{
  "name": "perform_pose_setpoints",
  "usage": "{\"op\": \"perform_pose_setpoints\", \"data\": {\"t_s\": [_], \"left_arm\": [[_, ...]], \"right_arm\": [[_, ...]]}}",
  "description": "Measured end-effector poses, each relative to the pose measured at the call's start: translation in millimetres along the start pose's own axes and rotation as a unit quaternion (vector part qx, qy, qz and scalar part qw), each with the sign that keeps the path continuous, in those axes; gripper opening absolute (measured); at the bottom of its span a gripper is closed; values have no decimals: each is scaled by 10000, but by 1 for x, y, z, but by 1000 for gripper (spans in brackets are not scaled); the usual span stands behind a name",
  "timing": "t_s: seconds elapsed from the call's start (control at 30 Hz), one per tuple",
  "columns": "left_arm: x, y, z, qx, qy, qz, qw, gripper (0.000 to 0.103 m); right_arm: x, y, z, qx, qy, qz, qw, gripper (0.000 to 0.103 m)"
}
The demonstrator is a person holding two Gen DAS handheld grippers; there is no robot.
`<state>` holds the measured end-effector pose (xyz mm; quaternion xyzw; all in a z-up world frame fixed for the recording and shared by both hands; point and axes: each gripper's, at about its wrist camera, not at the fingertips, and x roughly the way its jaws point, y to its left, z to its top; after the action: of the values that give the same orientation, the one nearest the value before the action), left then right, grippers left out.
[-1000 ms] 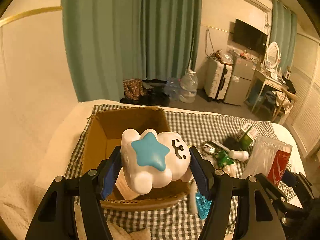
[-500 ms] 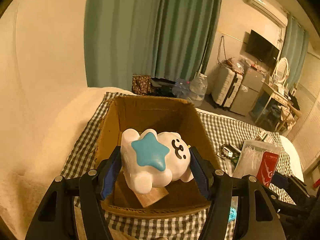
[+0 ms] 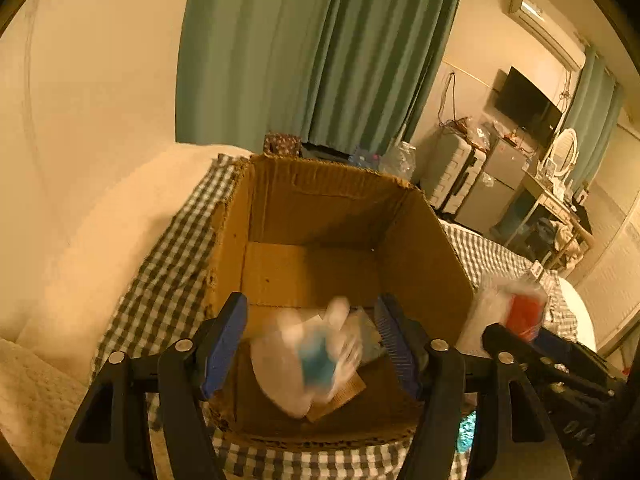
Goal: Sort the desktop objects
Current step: 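Carry the jar and toy over the cardboard box and release both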
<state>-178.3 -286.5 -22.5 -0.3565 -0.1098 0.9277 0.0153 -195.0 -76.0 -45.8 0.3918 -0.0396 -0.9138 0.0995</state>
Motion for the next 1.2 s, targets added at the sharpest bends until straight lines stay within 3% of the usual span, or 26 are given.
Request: {"op": "perform_pose_setpoints", "data": {"t_s": [0.03,0.07,0.17,0.47,0.67,0.83,0.97,1.2], "left_arm": [[-1,-1,0,33,-32,55,10000,88],[-2,-1,0,30,-69,121,9999,94],[-3,1,0,-29,-95,141,9999,97],[-10,-17,-1,128,247,133,9995,97],[-40,-65,-11,763,85,49,9970,99],[-63,-107,-16,863,99,-147,9961,99],[-80,-137,-14,829,96,-270,9961,99],[-132,-179,7,859,-170,-389,9954,101]], "right_arm": [[-1,-3,0,91,-73,36,9999,72],[-3,-5,0,181,-147,31,9997,82],[-12,-11,5,338,-367,44,9987,86],[-68,-62,12,721,-796,-451,9932,86],[-141,-135,4,1184,-1207,-1037,9801,87],[-203,-190,-14,1626,-1505,-1311,9663,90],[-248,-216,-33,1807,-1711,-1429,9579,90],[-316,-234,-37,2009,-2071,-1176,9502,93]]}}
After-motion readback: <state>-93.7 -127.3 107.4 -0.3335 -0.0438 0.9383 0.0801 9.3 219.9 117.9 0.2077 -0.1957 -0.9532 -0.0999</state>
